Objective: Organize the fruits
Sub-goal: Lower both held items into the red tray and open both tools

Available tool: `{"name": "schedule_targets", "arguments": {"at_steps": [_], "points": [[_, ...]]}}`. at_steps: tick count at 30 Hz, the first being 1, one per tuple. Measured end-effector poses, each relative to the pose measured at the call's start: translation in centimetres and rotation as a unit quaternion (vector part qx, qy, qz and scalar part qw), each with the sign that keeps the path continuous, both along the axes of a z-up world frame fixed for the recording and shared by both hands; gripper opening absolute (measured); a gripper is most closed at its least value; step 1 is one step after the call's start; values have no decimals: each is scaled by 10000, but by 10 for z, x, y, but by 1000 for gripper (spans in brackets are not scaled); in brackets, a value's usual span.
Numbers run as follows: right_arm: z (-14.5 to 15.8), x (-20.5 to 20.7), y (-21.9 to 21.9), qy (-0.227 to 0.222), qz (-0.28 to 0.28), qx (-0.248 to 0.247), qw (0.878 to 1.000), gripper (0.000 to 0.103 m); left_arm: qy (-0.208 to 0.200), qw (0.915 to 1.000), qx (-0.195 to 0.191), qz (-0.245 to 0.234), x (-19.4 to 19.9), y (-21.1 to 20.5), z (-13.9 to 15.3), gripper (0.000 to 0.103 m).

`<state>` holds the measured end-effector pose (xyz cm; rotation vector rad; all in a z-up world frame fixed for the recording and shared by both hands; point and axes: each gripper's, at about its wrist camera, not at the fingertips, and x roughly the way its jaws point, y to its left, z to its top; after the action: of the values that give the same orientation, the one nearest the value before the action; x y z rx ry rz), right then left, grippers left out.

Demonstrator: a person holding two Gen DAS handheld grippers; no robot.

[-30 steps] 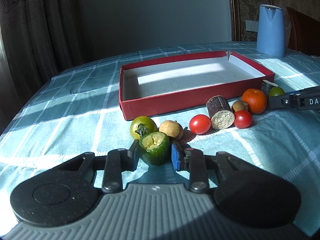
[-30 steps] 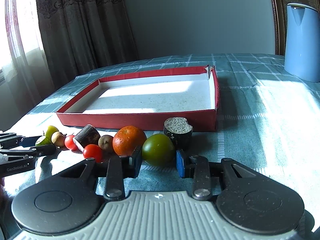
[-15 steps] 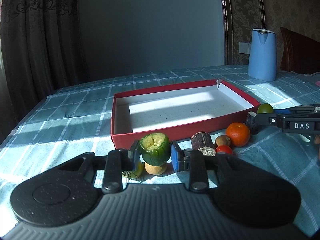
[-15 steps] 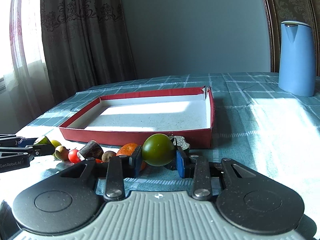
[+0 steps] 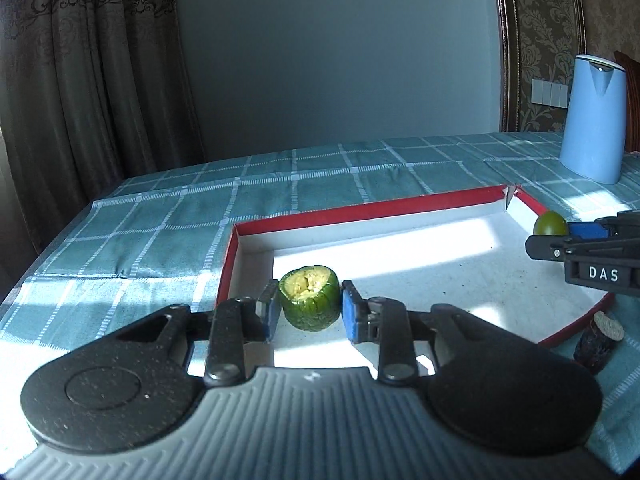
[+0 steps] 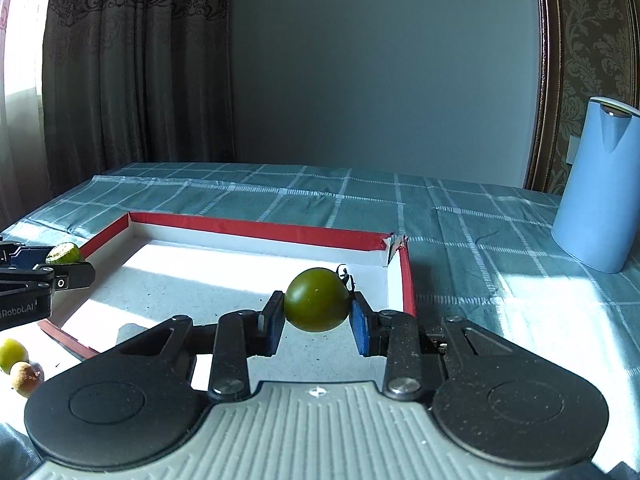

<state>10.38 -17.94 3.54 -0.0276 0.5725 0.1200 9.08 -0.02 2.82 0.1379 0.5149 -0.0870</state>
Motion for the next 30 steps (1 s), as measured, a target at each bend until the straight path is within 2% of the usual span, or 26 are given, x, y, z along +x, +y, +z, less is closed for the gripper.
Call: {"name": "schedule_targets", "arguments": {"at_steps": [3, 12, 14, 15, 16, 19, 23, 24, 28, 30], "points": [[-10, 22, -4, 322, -34, 97, 9994, 34, 120, 9998, -3, 163, 18, 4, -5, 28], [-24, 45, 0, 617, -122, -33, 9980, 34, 567, 9978, 101, 315, 43, 5, -22, 29], [-23, 46, -3, 653, -160, 13, 9977, 34, 532, 9979, 168, 318, 42, 4, -23, 42], [-23, 46, -4, 672, -163, 47, 9976, 35, 449, 9984, 179, 308, 40, 3, -22, 53], [-22, 46, -5, 683, -170, 75, 9975, 38, 367, 9987, 188, 307, 37, 2, -21, 59], [-21, 43, -8, 643, -158, 176, 9977, 53, 145, 9994, 197, 254, 28, 1, -18, 67], [-15, 31, -13, 389, -242, 295, 9985, 61, -322, 9985, 226, 376, 7, 5, -12, 80], [-13, 26, -16, 301, -278, 376, 9985, 63, -406, 9981, 198, 426, 2, 8, -11, 83], [-9, 7, -35, 38, -413, 860, 9954, 64, -525, 9971, -169, 519, -25, 26, -5, 87], [-6, -2, -45, -28, -435, 1184, 9920, 64, -554, 9965, -205, 592, -38, 32, -6, 87]]}}
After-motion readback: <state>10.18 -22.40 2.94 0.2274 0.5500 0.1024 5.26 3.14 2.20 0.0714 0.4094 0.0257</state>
